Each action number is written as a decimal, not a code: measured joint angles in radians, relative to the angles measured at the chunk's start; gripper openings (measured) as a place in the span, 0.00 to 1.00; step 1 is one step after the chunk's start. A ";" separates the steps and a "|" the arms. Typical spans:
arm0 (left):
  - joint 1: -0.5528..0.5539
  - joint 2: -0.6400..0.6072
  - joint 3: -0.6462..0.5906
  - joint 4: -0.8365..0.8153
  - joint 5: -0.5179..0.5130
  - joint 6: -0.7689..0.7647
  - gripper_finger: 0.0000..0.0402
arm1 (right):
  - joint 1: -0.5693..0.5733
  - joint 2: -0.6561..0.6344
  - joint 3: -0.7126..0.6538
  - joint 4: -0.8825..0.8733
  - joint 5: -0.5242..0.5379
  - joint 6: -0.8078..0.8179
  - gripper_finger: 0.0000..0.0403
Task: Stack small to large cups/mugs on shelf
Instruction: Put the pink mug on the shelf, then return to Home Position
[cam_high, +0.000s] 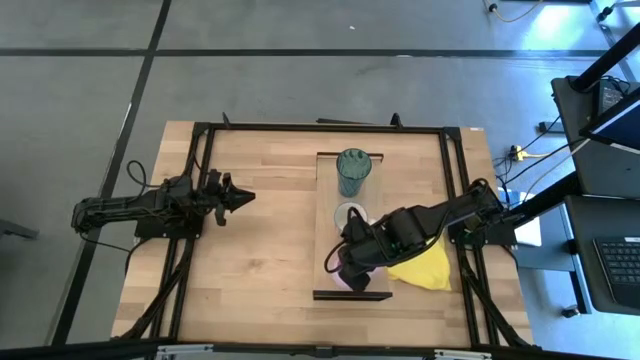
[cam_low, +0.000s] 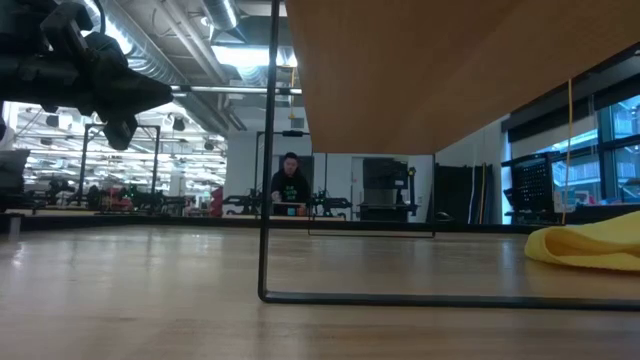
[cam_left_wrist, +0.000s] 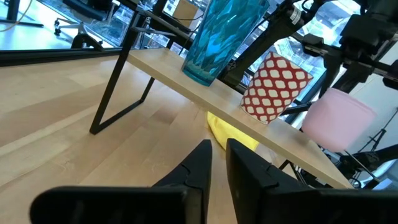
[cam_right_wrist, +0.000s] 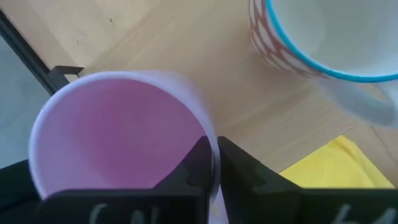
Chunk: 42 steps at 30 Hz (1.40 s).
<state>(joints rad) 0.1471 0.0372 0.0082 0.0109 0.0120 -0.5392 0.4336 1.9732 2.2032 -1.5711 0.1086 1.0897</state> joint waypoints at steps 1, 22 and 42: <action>0.000 0.000 0.000 0.000 0.000 0.000 0.11 | -0.003 0.000 0.000 0.000 0.007 0.000 0.07; 0.000 0.000 0.000 0.000 0.000 0.000 0.05 | -0.005 0.000 0.000 0.000 -0.025 0.000 0.15; 0.000 0.000 0.000 0.000 0.000 0.000 0.11 | -0.019 -0.032 0.013 0.001 0.077 -0.050 0.20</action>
<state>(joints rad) 0.1472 0.0372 0.0080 0.0109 0.0120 -0.5394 0.4141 1.9412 2.2166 -1.5703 0.1859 1.0393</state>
